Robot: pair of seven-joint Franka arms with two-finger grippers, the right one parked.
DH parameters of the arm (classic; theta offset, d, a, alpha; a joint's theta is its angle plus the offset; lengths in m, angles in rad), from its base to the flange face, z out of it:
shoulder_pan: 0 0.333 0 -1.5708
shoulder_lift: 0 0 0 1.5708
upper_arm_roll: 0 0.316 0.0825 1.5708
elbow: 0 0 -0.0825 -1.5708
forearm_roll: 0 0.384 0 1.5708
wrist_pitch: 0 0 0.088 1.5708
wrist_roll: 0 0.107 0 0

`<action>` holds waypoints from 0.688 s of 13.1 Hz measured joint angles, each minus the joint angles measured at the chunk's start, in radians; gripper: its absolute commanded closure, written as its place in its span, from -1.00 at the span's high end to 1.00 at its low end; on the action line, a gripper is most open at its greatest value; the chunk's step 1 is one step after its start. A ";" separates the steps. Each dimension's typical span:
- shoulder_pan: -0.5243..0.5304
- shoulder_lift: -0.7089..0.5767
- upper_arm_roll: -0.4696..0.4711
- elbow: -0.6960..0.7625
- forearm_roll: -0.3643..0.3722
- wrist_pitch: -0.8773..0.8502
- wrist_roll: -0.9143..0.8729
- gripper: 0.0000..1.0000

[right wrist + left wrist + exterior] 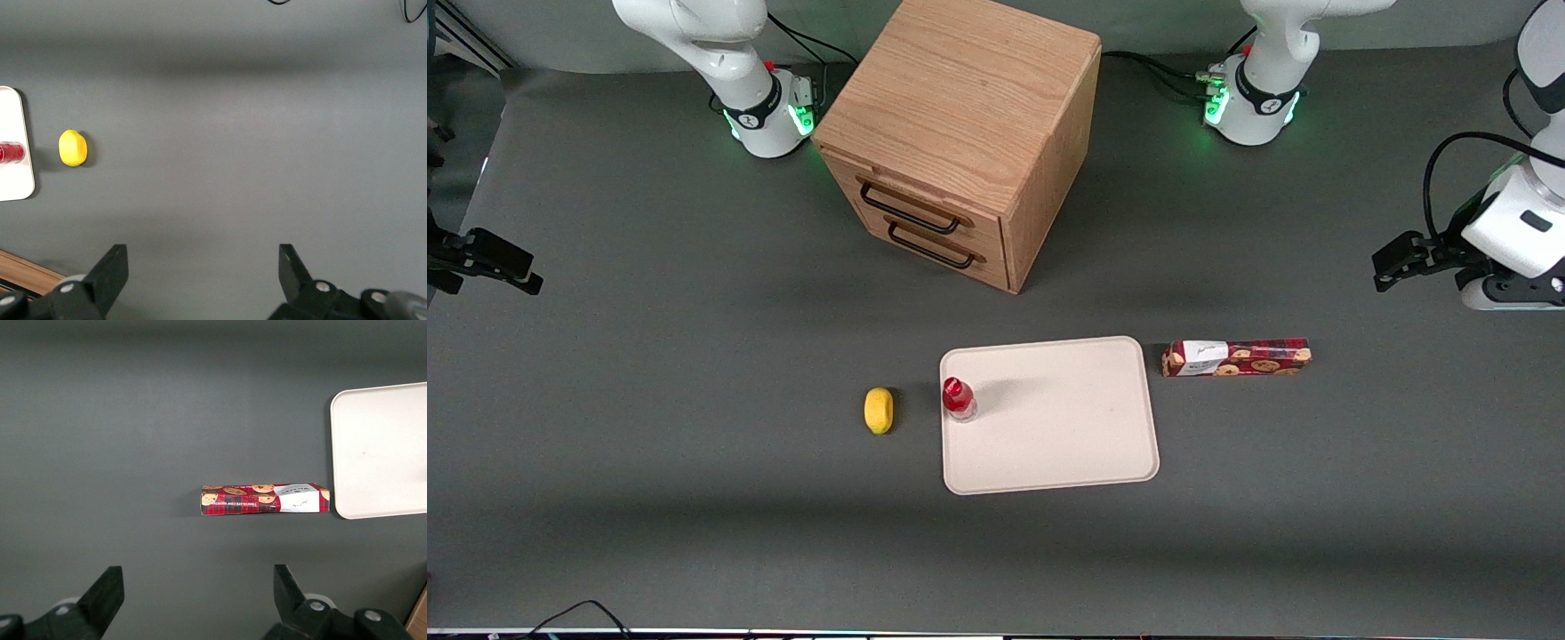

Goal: Place red cookie box on tray

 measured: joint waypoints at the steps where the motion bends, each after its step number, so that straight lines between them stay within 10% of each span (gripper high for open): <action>1: 0.000 0.000 0.000 0.000 0.000 -0.003 0.001 1.00; 9: 0.000 0.020 0.000 0.019 0.000 -0.030 0.019 1.00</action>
